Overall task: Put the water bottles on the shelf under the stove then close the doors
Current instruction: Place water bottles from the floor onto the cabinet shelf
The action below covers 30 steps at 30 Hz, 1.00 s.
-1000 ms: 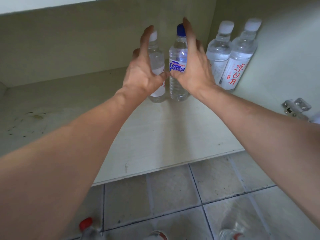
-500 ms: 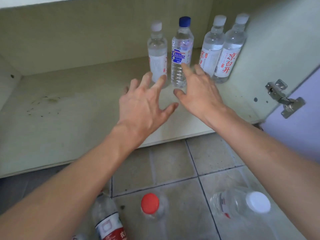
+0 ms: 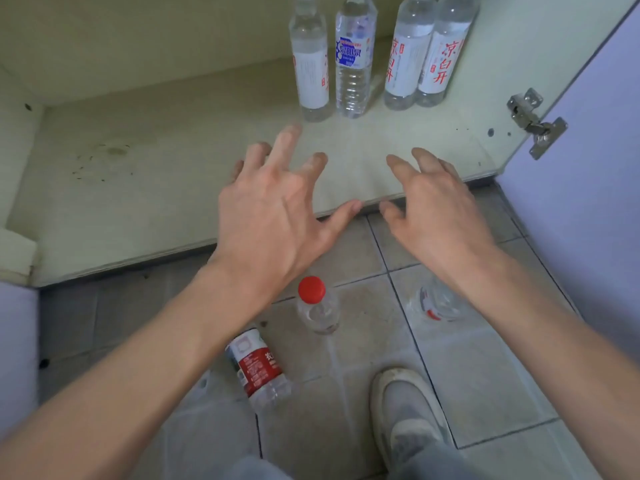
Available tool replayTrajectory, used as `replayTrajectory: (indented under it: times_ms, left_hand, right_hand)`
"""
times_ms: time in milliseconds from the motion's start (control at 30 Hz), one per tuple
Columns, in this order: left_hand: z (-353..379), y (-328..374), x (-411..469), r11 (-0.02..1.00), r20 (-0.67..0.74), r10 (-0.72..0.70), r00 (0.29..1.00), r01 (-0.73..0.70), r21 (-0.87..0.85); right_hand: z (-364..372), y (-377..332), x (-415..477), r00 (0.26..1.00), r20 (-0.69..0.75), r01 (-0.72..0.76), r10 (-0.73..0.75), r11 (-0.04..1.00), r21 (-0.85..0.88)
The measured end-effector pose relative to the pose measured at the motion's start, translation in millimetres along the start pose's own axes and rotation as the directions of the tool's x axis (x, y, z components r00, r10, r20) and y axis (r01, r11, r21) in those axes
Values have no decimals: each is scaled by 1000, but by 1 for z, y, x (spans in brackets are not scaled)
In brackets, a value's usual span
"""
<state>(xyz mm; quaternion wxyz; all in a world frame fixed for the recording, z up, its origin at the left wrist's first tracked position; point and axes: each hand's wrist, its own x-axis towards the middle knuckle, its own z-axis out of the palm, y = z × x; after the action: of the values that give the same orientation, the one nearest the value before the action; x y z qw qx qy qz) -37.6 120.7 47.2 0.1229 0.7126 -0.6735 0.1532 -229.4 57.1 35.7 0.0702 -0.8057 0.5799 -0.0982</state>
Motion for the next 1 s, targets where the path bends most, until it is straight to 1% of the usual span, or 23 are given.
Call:
replayTrajectory:
  times_ms: [133,233,367,500,633,733,833,900,1000]
  left_hand:
    - [-13,7,-43,1000,127,5,992,-2,-27]
    - [-14,6,-72,995,220,42,975,-20,-102]
    - [-9,0,-96,980,282,81,956,-25,-198]
    - [1,-5,-117,937,307,86,948,28,-347]
    - [18,-6,-139,860,316,88,945,88,-502]
    - [34,-2,-154,814,321,89,943,117,-569]
    - [48,6,-168,713,357,28,934,232,-662]
    - [58,14,-174,648,353,-32,935,288,-705]
    - [72,25,-174,611,283,-98,954,283,-740]
  right_hand:
    - [8,13,-45,998,8,-55,55,997,55]
    - [17,23,-74,999,-1,-50,50,998,31]
    - [30,36,-101,999,-34,-37,37,999,18]
    - [43,46,-123,993,-100,-46,58,992,115]
    - [58,53,-136,981,-172,-49,87,976,210]
    - [67,53,-141,969,-210,-65,131,954,293]
    - [79,56,-146,952,-229,-109,203,925,364]
    - [88,60,-149,947,-220,-131,234,907,399]
    - [102,65,-152,941,-223,-141,253,896,422]
